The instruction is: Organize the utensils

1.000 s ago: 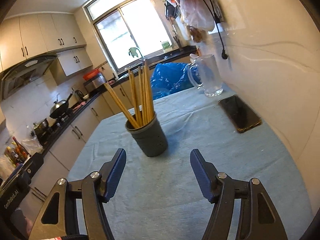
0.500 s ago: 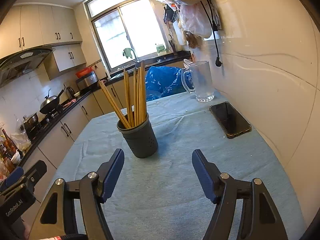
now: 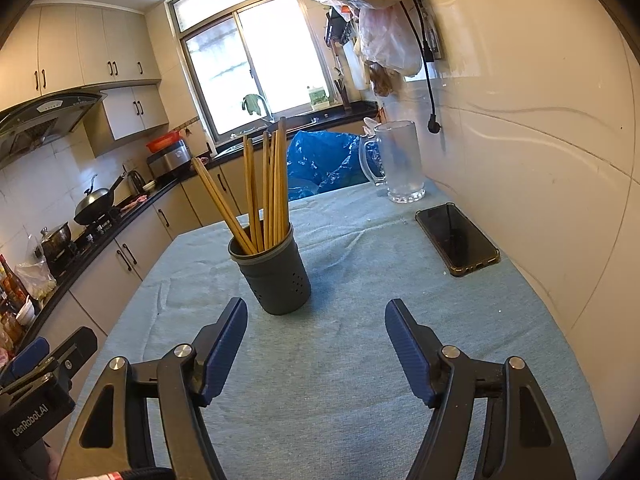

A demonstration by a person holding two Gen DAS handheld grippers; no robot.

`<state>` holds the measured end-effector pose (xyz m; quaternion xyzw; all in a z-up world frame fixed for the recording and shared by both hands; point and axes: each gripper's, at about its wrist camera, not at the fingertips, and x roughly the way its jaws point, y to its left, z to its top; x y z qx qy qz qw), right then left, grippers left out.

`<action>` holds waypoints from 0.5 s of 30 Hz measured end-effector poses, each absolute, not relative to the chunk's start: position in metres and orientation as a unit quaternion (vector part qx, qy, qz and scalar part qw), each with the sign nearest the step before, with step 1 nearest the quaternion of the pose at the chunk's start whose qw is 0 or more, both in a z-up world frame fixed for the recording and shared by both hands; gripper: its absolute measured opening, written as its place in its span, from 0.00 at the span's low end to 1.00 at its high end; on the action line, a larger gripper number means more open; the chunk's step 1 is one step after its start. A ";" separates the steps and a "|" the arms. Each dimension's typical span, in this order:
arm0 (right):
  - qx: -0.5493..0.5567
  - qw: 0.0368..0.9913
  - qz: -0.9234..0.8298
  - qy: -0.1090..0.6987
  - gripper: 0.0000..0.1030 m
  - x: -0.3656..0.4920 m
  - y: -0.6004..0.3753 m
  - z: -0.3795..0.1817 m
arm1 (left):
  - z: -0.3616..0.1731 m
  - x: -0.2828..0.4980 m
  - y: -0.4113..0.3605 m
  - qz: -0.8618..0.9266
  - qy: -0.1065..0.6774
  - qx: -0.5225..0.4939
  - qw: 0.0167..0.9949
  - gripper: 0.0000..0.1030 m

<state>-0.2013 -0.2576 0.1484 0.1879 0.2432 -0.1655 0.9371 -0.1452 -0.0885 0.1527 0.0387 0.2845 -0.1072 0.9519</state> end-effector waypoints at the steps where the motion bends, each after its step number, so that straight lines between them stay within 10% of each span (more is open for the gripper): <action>1: 0.187 0.937 -0.166 0.242 0.74 -0.202 -0.258 0.149 | 0.152 -0.145 -0.088 -0.108 0.285 0.039 0.952 1.00; 15: 0.139 0.949 -0.177 0.221 0.76 -0.206 -0.243 0.156 | 0.147 -0.138 -0.083 -0.101 0.300 0.028 0.948 1.00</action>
